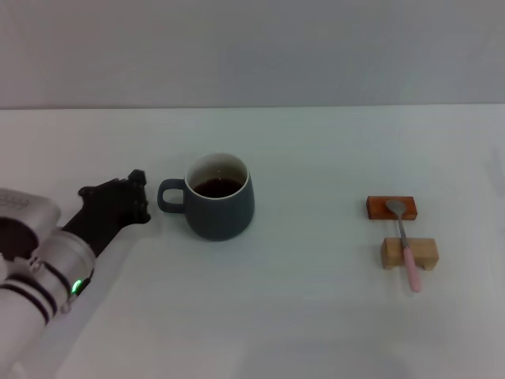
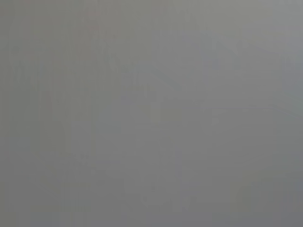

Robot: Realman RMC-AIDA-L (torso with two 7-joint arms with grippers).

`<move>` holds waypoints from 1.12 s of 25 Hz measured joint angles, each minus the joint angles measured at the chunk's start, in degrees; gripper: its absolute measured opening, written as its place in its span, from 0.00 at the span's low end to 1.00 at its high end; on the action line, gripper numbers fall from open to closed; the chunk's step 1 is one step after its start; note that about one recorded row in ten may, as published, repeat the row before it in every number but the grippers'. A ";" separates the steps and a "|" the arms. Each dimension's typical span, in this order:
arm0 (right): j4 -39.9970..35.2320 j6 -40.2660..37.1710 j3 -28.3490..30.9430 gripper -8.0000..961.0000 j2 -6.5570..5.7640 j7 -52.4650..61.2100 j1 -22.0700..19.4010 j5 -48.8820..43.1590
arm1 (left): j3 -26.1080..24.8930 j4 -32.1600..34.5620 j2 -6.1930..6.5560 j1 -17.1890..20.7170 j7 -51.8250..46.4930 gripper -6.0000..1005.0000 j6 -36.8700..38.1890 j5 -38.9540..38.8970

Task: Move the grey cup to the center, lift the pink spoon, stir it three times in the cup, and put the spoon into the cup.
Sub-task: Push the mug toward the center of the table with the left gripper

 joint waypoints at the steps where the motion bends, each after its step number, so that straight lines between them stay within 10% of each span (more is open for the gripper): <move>1: 0.00 0.00 0.00 0.79 0.00 0.00 0.00 0.00 | 0.10 -0.05 -0.08 -0.47 0.00 0.00 -0.25 0.03; 28: 0.65 0.39 1.14 0.79 -0.18 0.00 0.93 -0.10 | 5.67 4.38 -0.11 0.77 -0.69 0.00 -0.18 0.11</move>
